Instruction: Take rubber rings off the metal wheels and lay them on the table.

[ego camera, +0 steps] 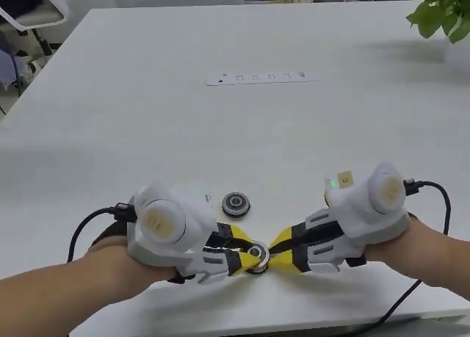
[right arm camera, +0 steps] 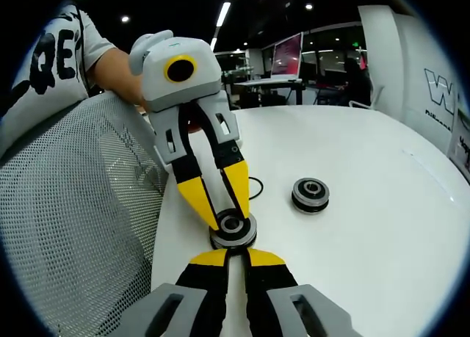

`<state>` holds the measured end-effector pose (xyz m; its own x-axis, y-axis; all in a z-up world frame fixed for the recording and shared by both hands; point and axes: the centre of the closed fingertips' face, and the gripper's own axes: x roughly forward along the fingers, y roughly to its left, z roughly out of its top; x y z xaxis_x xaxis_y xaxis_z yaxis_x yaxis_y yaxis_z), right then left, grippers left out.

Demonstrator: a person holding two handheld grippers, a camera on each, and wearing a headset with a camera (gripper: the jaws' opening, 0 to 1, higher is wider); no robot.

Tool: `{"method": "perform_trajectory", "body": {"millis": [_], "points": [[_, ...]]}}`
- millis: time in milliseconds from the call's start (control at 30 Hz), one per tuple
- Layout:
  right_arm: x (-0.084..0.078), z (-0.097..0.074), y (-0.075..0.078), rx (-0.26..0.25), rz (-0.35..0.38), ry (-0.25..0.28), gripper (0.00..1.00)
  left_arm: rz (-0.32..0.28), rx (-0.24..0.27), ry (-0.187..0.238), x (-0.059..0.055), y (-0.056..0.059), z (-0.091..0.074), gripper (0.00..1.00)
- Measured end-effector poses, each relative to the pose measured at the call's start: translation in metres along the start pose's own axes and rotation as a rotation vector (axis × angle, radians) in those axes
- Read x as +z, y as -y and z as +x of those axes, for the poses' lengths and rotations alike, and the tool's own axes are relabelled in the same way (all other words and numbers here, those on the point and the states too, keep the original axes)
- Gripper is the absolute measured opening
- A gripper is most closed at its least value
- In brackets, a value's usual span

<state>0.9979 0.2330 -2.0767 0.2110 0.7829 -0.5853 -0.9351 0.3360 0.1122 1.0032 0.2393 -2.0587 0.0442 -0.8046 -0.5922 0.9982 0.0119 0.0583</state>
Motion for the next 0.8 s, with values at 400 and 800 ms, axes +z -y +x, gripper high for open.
{"method": "perform_trajectory", "body": {"millis": [400,800], "points": [[-0.0008,0.0015,0.001,-0.002,0.066,0.001,0.0,0.002,0.005,-0.002,-0.0004,-0.0004,0.0002,0.08],[-0.0015,0.0,0.0039,0.009,0.277,0.048,0.0,0.009,0.011,-0.01,-0.0004,0.0002,0.0005,0.07]]}}
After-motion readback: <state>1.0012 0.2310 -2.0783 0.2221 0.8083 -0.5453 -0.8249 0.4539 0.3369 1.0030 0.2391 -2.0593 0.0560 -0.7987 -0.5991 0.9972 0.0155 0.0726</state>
